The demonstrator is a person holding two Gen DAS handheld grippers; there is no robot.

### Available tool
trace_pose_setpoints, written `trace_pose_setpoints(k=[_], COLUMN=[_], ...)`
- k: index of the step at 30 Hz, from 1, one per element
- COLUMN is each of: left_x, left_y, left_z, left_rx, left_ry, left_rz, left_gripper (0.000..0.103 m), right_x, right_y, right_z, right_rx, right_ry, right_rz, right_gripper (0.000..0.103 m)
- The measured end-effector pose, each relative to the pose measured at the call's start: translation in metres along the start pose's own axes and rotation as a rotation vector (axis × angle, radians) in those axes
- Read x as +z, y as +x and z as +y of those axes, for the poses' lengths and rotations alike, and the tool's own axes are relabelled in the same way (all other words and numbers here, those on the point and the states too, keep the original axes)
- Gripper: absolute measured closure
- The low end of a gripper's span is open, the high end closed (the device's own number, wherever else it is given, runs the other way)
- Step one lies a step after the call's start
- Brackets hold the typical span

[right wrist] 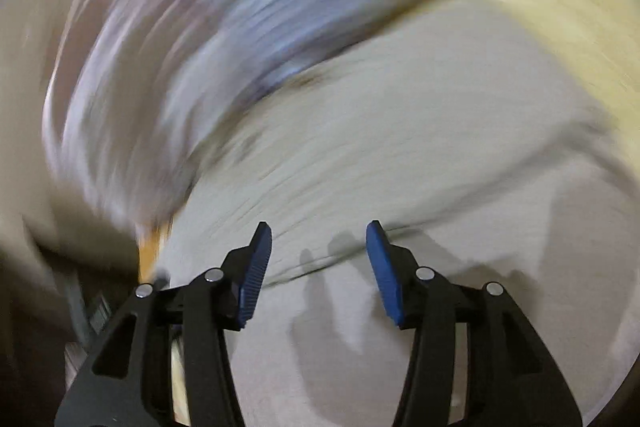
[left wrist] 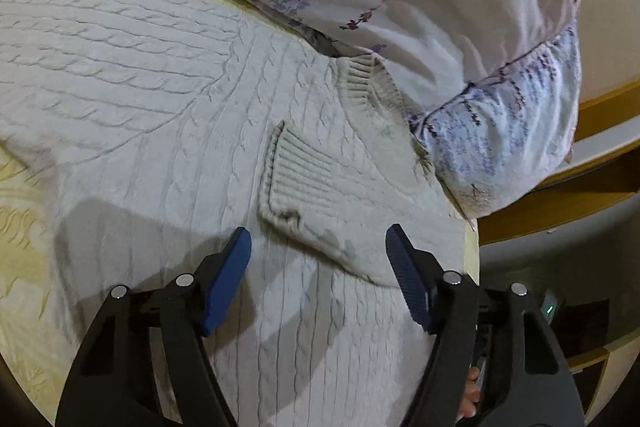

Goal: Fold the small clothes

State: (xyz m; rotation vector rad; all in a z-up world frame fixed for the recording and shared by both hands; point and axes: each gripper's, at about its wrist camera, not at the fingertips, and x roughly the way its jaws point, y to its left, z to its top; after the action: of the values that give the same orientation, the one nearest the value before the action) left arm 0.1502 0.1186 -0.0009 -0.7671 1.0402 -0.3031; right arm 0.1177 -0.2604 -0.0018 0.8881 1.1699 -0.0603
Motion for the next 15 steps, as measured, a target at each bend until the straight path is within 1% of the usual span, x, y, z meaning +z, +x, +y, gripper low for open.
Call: trace_pose_setpoints(k=[1, 2, 3, 5, 6, 7, 8, 9, 10, 12, 13, 15], left_x=[0.002, 0.004, 0.006, 0.009, 0.011, 0.013, 0.015, 0.018, 0.02, 0.024, 0.028, 0.036], left_y=[0.001, 0.003, 0.005, 0.008, 0.01, 0.012, 0.014, 0.018, 0.022, 0.03, 0.031, 0.026], left_z=[-0.001, -0.002, -0.003, -0.003, -0.004, -0.005, -0.006, -0.007, -0.007, -0.008, -0.011, -0.017], left_rx=[0.005, 0.01, 0.017, 0.025, 0.027, 0.029, 0.027, 0.029, 0.033, 0.044, 0.052, 0.047], left_ry=[0.002, 0.009, 0.018, 0.019, 0.018, 0.02, 0.023, 0.026, 0.031, 0.046, 0.066, 0.11], left_rz=[-0.004, -0.008, -0.008, -0.005, -0.008, -0.009, -0.008, -0.003, 0.006, 0.022, 0.016, -0.018], left_gripper=[0.033, 0.033, 0.035, 0.038, 0.04, 0.042, 0.049, 0.058, 0.066, 0.093, 0.095, 0.096], right_x=[0.007, 0.017, 0.023, 0.034, 0.04, 0.043, 0.046, 0.047, 0.047, 0.043, 0.039, 0.033], right_y=[-0.007, -0.013, -0.018, -0.021, -0.024, -0.024, -0.022, -0.022, -0.015, -0.015, -0.017, -0.023], right_z=[-0.017, -0.038, -0.05, -0.063, -0.065, -0.069, -0.072, -0.074, -0.073, -0.072, -0.069, -0.061], right_rx=[-0.004, 0.011, 0.027, 0.044, 0.041, 0.041, 0.044, 0.047, 0.049, 0.057, 0.063, 0.067], right_ry=[0.073, 0.162, 0.205, 0.245, 0.249, 0.254, 0.264, 0.27, 0.275, 0.268, 0.253, 0.205], right_rz=[-0.022, -0.047, -0.063, -0.094, -0.104, -0.109, -0.108, -0.107, -0.105, -0.115, -0.123, -0.139], right_gripper=[0.053, 0.053, 0.053, 0.057, 0.062, 0.064, 0.072, 0.083, 0.088, 0.093, 0.093, 0.094])
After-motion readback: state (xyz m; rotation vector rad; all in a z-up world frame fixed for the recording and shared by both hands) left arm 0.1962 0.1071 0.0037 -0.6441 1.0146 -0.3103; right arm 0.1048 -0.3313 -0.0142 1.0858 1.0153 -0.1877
